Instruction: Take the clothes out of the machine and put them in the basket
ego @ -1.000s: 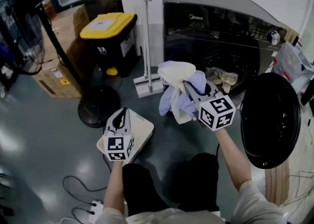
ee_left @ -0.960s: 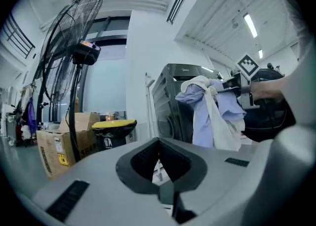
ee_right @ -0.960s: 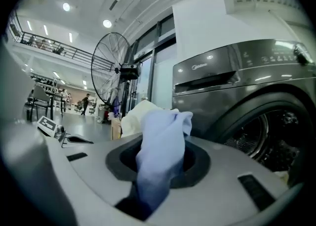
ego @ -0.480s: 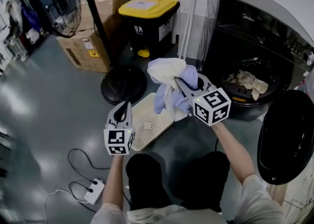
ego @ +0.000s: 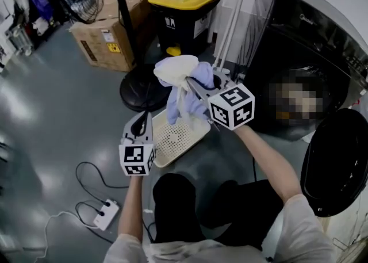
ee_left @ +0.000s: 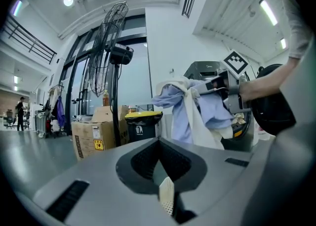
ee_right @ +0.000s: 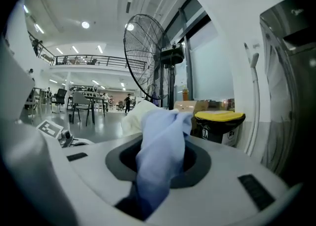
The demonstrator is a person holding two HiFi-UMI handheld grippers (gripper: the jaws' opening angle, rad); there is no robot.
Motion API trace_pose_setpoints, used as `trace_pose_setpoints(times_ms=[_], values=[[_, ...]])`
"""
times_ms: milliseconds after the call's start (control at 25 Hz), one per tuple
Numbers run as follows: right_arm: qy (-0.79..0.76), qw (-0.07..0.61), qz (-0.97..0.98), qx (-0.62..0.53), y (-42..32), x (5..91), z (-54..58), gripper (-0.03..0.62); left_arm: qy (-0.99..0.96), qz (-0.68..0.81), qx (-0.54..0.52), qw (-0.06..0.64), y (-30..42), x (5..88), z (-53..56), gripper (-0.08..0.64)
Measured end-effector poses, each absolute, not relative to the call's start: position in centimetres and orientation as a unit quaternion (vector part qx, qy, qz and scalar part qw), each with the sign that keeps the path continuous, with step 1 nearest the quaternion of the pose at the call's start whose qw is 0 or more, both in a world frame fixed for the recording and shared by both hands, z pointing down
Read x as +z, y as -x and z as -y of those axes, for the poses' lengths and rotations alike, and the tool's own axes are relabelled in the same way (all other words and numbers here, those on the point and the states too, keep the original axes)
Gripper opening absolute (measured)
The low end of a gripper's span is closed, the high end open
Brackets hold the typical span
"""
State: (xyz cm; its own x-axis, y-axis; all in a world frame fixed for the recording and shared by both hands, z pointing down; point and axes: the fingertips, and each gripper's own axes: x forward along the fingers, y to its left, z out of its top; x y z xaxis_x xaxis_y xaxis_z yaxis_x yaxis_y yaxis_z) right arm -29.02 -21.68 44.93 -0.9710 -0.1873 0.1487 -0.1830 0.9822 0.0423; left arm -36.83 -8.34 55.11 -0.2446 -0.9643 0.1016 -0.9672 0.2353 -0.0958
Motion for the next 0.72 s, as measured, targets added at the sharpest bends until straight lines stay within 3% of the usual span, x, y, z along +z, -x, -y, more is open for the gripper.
trace_pose_setpoints(times_ms=[720], values=[[-0.099,0.197,0.971,0.093,32.9,70.8,19.7,0.127,-0.598,0.796,0.080,0.045,37.0,59.1,6.3,0.018]])
